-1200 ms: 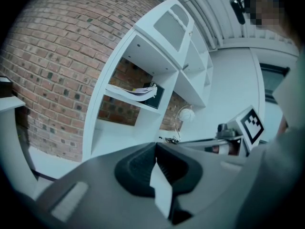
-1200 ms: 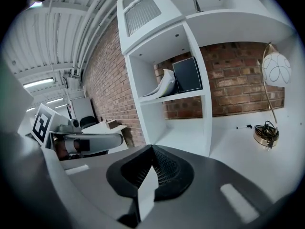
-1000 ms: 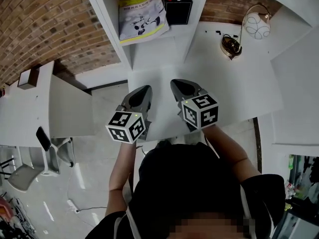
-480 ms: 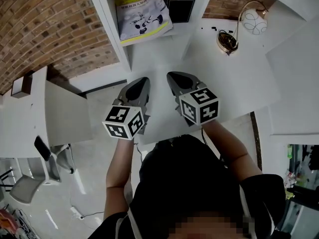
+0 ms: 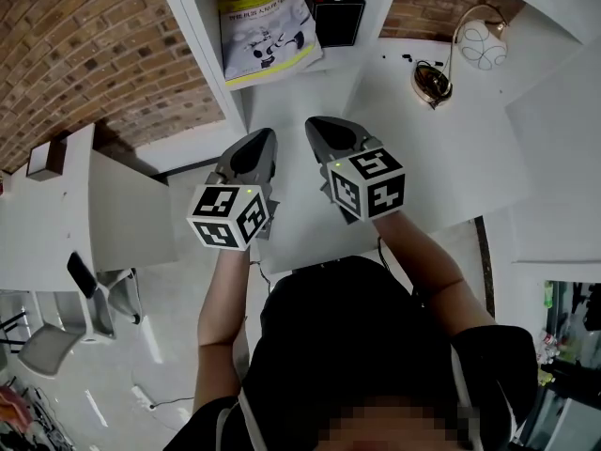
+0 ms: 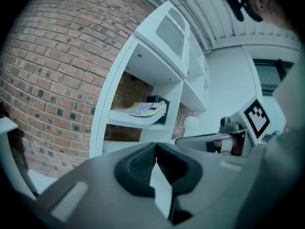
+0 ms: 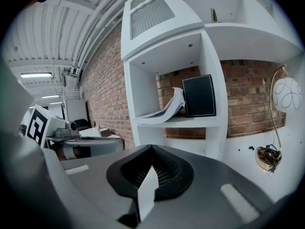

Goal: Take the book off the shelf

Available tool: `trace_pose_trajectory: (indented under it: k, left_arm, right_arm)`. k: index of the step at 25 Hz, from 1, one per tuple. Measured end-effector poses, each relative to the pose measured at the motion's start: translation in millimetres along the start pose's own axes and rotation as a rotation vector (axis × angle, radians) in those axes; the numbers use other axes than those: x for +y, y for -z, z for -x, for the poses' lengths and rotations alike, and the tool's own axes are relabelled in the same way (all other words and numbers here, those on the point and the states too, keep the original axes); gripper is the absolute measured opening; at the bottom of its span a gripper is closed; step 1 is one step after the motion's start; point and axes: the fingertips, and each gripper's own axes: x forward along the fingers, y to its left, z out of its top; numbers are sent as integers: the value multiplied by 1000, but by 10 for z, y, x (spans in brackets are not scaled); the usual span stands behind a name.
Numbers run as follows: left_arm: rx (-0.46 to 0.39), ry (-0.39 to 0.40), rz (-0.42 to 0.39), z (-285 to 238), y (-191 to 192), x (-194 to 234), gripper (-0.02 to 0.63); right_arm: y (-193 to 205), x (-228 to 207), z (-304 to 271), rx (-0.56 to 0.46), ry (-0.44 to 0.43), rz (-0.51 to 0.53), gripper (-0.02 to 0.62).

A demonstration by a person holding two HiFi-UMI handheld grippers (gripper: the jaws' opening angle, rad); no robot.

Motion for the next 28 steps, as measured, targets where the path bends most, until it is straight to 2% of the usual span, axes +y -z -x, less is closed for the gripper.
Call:
trace_pose_trajectory:
  k: [11,13,21,28]
  left_arm:
    - [-44,-20,-13,-200,-178,-49,6]
    - [-50,-25,-23,-234,-215,-44,6]
    - [-50,-61,-39,-313,-303,81,6]
    - [-42,-63,-46,-343,-312,132,6]
  right_arm:
    - [-245,-240,-130,-39,35,7,0]
    - [-302,-270,-161,-52,39,5,15]
    - [-456,-389,-305,-86,48,-47,24]
    - [-621,-419,-396,-124,43,-87,110]
